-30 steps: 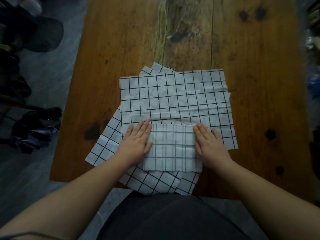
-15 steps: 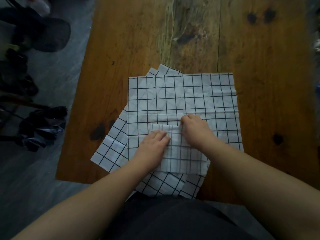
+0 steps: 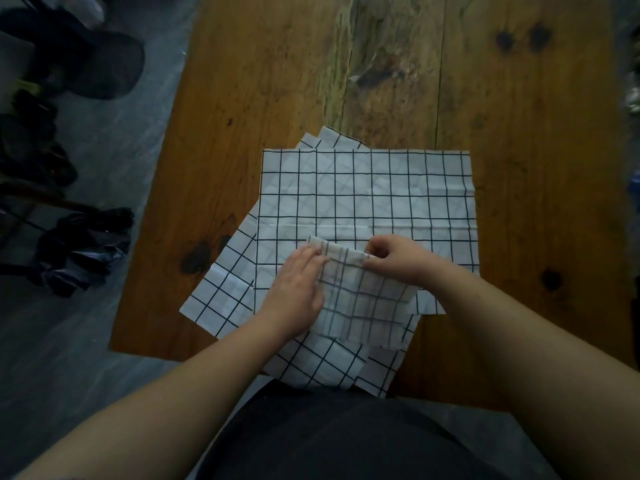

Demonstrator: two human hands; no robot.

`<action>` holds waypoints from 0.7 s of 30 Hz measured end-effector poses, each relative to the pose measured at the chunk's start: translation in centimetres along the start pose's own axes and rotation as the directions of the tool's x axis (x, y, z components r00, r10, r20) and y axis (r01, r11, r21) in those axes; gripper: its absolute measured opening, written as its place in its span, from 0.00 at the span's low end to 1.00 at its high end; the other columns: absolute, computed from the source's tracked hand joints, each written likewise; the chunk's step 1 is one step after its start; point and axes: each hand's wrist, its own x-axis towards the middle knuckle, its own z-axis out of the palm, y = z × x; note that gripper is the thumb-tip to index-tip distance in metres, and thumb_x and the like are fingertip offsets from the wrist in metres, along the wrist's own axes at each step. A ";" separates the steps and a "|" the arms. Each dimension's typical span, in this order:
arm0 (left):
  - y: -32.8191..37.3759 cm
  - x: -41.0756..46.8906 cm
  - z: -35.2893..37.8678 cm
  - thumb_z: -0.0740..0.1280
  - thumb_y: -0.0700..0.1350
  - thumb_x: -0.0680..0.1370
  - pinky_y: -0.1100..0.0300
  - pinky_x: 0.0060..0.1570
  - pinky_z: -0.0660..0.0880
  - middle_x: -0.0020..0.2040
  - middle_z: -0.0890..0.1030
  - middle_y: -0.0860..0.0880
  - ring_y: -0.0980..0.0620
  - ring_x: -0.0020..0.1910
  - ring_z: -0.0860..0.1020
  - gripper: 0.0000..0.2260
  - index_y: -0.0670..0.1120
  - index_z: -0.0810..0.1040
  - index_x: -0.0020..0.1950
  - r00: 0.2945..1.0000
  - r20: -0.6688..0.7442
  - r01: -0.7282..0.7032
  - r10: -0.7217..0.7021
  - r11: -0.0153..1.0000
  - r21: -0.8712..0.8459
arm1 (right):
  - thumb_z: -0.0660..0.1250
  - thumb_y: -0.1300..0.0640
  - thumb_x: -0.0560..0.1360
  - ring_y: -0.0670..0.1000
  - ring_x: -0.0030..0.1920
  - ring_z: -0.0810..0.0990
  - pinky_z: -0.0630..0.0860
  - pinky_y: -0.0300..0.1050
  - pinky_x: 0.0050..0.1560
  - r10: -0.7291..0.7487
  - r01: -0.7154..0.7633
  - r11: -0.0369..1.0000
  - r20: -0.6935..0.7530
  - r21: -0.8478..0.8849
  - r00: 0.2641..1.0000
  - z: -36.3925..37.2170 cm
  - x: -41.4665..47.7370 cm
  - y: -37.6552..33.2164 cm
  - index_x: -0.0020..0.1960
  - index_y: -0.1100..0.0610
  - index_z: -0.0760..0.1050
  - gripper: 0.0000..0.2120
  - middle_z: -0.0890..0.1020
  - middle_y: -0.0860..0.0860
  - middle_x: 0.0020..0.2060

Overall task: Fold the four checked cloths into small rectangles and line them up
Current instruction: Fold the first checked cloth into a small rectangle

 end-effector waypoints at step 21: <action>11.8 -4.2 -3.8 0.67 0.45 0.81 0.49 0.60 0.79 0.63 0.77 0.51 0.48 0.61 0.78 0.12 0.52 0.76 0.64 0.909 0.044 0.220 -0.415 0.386 -0.896 | 0.63 0.54 0.82 0.57 0.50 0.79 0.79 0.57 0.49 0.009 0.312 0.799 -0.529 0.514 0.849 0.1 -16.9 3.1 0.53 0.56 0.78 0.08 0.81 0.55 0.48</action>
